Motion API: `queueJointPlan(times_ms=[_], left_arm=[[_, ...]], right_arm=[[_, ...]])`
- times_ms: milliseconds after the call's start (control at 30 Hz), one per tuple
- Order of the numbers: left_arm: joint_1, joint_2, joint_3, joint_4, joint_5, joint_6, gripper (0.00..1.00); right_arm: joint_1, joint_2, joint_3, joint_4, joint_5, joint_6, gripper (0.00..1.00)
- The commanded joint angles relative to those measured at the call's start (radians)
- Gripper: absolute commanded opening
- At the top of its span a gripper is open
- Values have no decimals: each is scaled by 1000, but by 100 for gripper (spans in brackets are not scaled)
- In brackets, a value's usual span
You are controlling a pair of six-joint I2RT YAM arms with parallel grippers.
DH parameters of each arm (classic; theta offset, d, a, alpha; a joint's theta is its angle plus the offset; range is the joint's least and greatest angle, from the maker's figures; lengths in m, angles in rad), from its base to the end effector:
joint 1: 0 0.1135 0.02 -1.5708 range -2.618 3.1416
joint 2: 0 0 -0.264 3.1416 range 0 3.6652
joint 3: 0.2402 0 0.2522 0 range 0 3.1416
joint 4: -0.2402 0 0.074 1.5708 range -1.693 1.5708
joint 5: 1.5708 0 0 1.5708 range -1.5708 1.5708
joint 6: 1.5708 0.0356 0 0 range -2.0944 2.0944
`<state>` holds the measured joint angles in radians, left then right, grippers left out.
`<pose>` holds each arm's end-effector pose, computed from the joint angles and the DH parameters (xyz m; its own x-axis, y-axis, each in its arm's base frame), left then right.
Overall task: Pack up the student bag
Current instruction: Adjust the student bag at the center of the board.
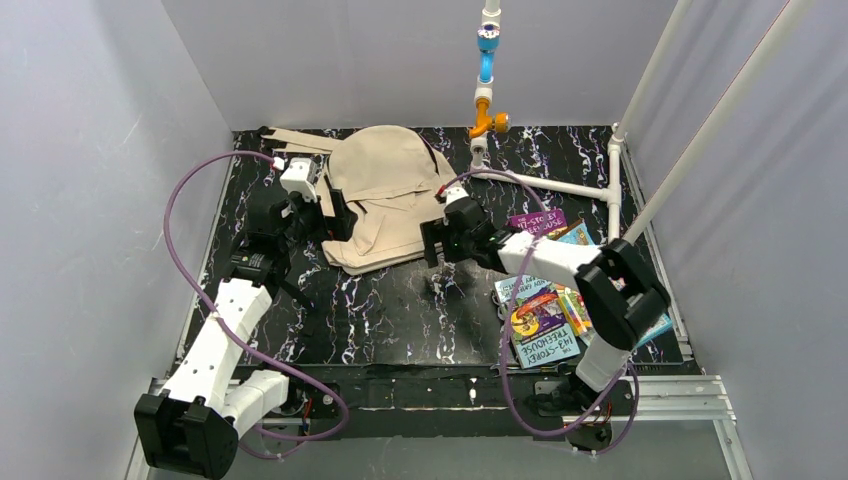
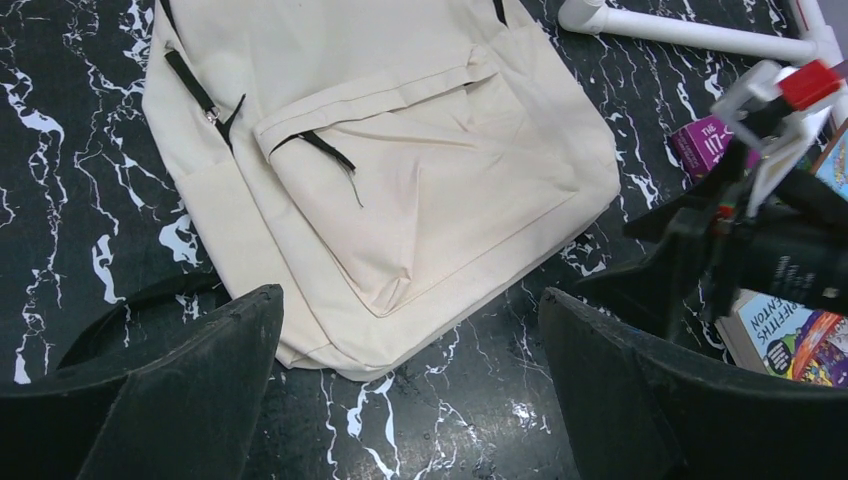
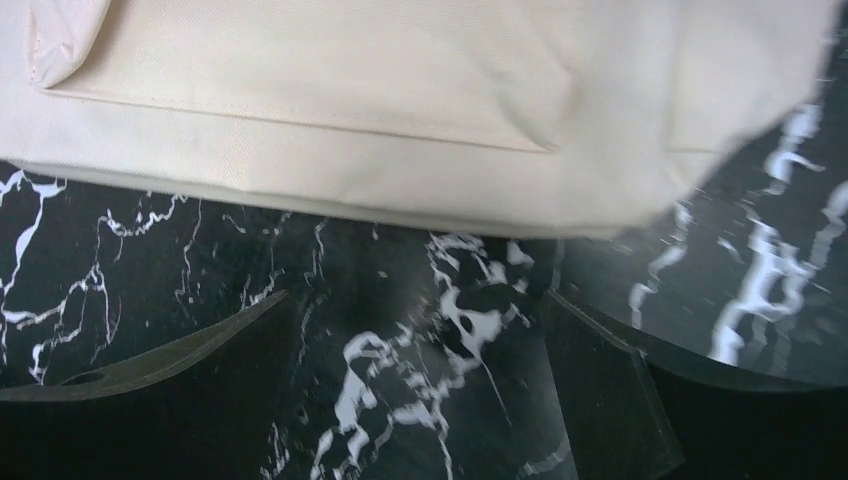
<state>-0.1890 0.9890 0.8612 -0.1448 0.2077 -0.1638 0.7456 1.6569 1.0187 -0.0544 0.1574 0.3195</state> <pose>0.2249 -0.0505 0.3331 -0.3227 -0.1007 -0.9411 0.3307 0.9197 -0.2118 0.2677 0.2396 0.2091 -0.6280 -0.1577 -0.7621 -0.4046 0.9026 0.1467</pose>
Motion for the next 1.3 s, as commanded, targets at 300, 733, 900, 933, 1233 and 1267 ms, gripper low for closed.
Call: queueJointPlan(times_ms=[300, 733, 900, 933, 1233, 1267], left_arm=[[-54, -21, 25, -29, -126, 42, 99], [-53, -38, 16, -21, -164, 41, 99], [-55, -29, 14, -21, -170, 38, 100], [-56, -27, 15, -21, -171, 38, 99], [-56, -14, 16, -23, -168, 31, 99], [-58, -11, 18, -25, -172, 31, 99]], right_arm=[[-180, 126, -38, 551, -12, 220, 100], [-265, 272, 57, 489, -43, 243, 94], [-264, 294, 53, 463, 2, 215, 46], [-262, 295, 48, 459, -3, 201, 41], [-90, 179, -132, 489, -93, 200, 1], [-40, 128, -174, 506, -90, 225, 1]])
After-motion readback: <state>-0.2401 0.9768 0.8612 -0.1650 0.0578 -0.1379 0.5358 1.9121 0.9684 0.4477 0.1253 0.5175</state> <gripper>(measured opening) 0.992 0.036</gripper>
